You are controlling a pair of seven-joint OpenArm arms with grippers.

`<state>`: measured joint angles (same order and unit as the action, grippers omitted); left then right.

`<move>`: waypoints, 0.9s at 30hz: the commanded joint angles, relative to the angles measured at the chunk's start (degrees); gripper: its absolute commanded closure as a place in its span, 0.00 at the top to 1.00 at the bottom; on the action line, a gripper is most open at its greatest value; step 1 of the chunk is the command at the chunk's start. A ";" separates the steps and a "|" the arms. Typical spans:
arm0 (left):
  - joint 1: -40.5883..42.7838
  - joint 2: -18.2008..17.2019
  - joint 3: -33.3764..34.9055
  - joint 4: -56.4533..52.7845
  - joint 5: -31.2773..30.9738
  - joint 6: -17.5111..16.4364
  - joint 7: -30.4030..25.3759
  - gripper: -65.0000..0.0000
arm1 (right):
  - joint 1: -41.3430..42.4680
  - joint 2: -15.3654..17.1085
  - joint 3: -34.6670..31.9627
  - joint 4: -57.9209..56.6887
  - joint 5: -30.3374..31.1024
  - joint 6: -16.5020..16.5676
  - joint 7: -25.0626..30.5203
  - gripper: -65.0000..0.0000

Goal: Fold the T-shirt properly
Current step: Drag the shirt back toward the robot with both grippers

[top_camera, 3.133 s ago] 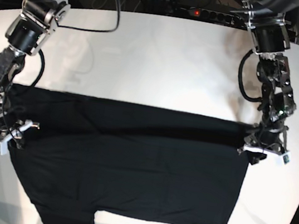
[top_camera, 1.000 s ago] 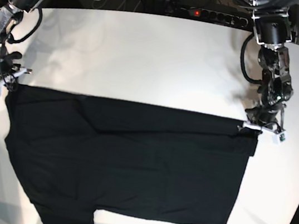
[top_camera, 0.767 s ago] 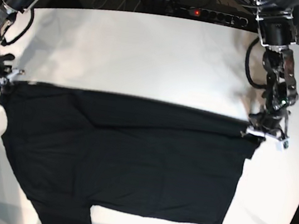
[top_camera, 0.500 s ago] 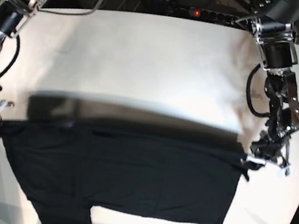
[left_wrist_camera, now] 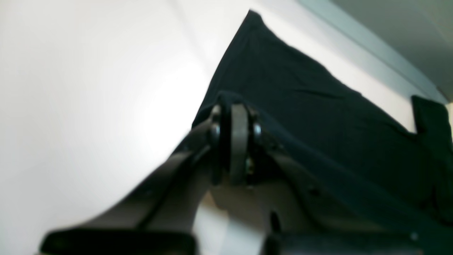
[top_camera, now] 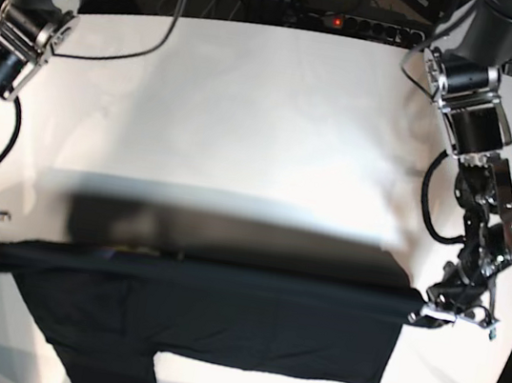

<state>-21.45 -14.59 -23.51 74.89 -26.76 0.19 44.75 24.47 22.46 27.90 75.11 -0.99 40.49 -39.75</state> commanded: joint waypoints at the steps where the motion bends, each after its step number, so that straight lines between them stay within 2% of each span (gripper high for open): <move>1: -0.66 -0.93 -0.27 0.84 -0.18 -0.23 -1.63 0.00 | 1.60 1.06 0.28 0.98 0.51 -0.49 1.20 0.00; 6: 2.77 -1.19 -0.54 2.43 -0.18 -0.32 -1.63 0.00 | 0.98 1.06 0.45 1.24 0.51 -0.49 0.58 0.00; 9: 7.52 -1.19 -0.54 6.47 -0.18 -0.32 -1.72 0.00 | -4.21 0.97 2.82 3.70 0.51 -0.49 0.58 0.00; 13: 14.20 -0.84 -0.54 11.57 -0.18 -0.41 -2.07 0.00 | -13.17 -2.37 7.13 10.30 0.60 -0.49 0.93 0.00; 19: 23.78 1.80 -3.17 17.46 -0.18 -0.41 -2.07 0.00 | -25.22 -8.26 11.88 18.65 0.60 -0.49 1.29 0.00; 22: 28.18 2.94 -5.11 19.83 -0.18 -0.41 -1.72 0.00 | -29.00 -9.58 13.20 19.35 0.60 -0.49 1.29 0.00; 27: 35.12 3.91 -7.48 22.29 -0.18 -0.49 -1.98 0.00 | -32.78 -9.58 15.57 19.26 0.69 -0.49 1.29 0.00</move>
<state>14.00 -9.80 -30.44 96.03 -27.11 -0.30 44.18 -8.49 11.75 43.09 93.34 -0.73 40.32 -39.42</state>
